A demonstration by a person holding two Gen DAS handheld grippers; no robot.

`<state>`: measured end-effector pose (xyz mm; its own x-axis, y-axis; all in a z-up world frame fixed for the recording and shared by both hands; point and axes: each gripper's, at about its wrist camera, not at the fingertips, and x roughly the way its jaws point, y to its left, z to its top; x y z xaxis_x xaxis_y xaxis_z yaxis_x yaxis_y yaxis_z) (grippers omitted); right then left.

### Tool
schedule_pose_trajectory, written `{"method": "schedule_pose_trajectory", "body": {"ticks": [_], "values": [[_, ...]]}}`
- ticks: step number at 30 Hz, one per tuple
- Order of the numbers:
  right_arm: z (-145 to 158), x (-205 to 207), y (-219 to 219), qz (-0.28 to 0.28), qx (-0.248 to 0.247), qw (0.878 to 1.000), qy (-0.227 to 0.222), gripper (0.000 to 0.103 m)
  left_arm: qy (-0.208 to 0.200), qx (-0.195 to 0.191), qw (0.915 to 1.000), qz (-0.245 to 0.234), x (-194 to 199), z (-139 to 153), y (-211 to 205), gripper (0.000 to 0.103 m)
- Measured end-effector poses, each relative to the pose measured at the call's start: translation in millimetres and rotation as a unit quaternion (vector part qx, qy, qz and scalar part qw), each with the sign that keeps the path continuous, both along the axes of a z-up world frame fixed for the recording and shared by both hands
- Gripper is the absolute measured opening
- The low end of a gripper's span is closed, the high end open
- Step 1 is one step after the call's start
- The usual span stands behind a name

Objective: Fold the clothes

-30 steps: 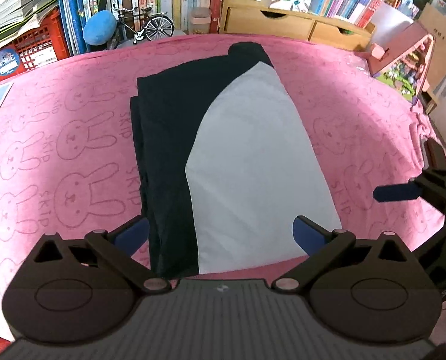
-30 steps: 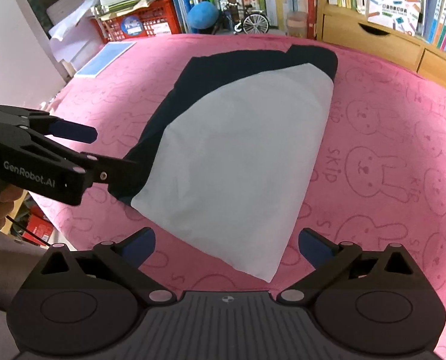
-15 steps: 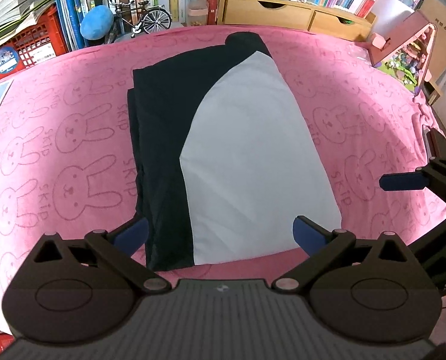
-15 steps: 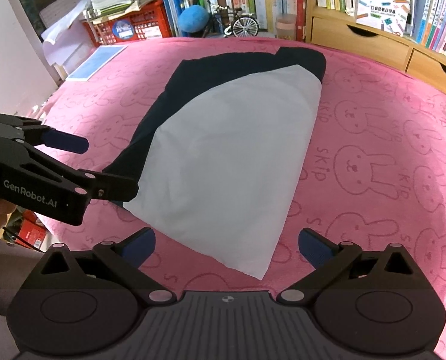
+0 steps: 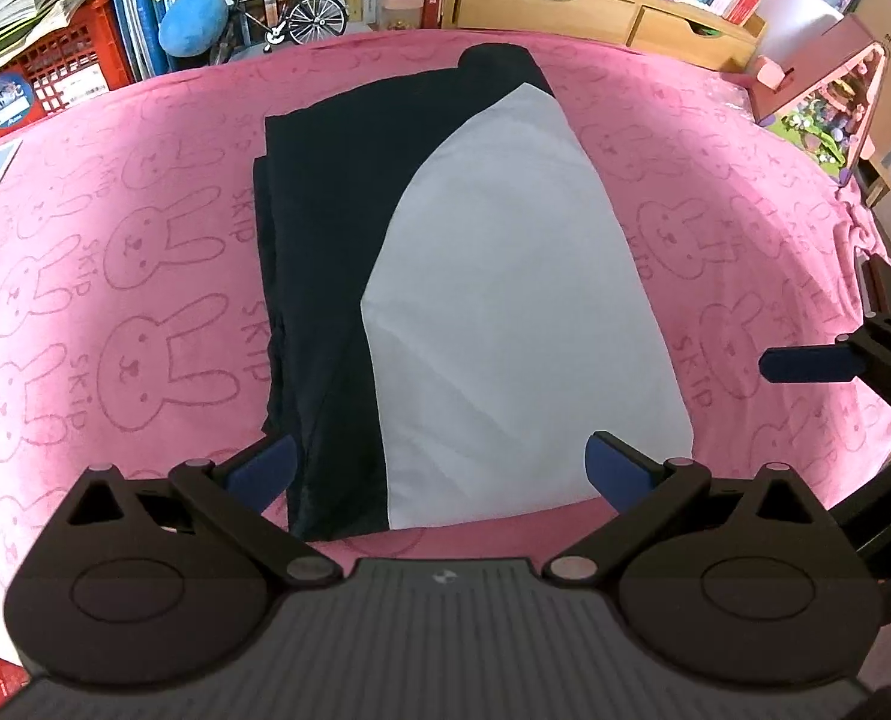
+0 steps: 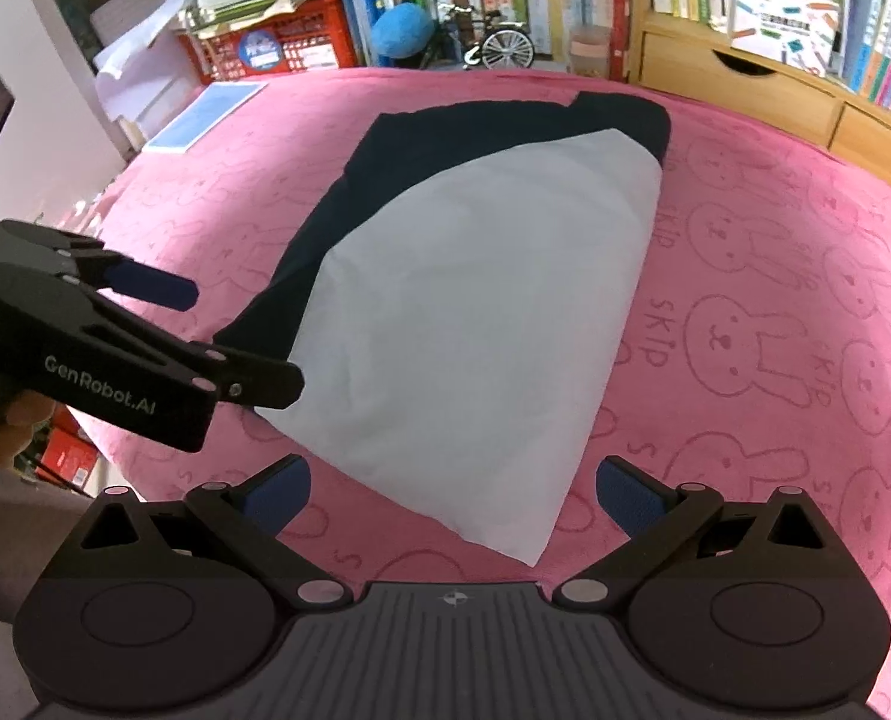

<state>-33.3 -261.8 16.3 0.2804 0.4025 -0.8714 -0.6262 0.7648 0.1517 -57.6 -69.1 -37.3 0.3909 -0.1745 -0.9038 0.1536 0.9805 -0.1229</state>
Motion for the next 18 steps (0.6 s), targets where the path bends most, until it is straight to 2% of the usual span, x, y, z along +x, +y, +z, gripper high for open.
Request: {"method": "schedule_pose_trajectory", "body": {"ticks": [9,18], "values": [[-1.3,2.3,1.8,-0.004,-0.002,1.000,0.001,0.103,-0.009,-0.009,0.9999,0.010,-0.1,2.3,3.8,0.103],[-2.7,0.6,2.0,-0.006,-0.007,1.000,0.005,0.103,0.002,-0.004,1.0000,0.002,-0.9,-0.8,2.8,0.103]]}}
